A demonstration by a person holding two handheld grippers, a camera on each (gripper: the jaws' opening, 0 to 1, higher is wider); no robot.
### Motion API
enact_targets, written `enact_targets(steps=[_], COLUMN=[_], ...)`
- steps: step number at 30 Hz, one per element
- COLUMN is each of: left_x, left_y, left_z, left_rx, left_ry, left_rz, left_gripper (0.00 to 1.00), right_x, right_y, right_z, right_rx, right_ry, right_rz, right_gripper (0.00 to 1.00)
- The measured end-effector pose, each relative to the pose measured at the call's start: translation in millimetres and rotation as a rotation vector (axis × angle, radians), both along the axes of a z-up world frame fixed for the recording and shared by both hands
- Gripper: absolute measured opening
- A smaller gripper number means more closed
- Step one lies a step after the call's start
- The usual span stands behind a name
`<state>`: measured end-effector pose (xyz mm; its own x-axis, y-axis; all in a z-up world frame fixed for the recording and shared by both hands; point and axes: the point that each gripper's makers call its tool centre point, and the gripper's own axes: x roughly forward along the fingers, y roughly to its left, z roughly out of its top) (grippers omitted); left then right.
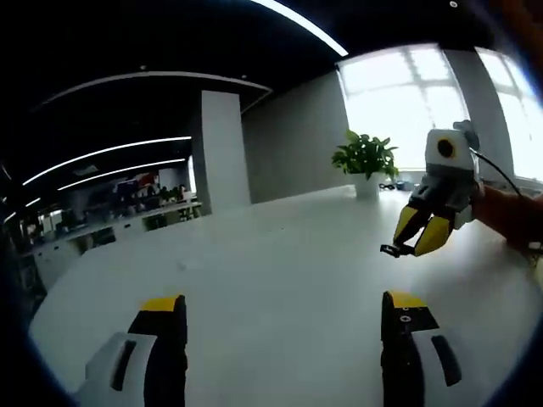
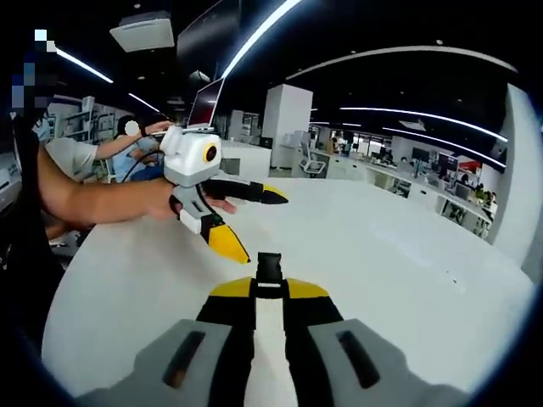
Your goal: Snap the two parts of the plastic buckle together until the buckle closes and remains connected.
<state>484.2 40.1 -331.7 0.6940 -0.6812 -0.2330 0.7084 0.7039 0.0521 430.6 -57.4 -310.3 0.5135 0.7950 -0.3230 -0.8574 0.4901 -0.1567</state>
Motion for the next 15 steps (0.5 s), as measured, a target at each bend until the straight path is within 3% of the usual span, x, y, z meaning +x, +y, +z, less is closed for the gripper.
enact_targets(steps=[10,15], left_x=[0.6,1.8], left_y=[1.9,2.5], left_z=[3.1,1.9], left_rx=[-0.045,-0.03], left_ry=[0.026,0.02], left_rz=[0.002,0.007], left_gripper=[0.99,0.99], right_x=[19.8,25.8], right_y=[-4.6,-5.8], right_z=[-3.3,-5.1], right_rx=[0.003,0.013], right_ry=[0.009,0.026], right_rz=[-0.077,-0.095], right_gripper=[0.1,0.1])
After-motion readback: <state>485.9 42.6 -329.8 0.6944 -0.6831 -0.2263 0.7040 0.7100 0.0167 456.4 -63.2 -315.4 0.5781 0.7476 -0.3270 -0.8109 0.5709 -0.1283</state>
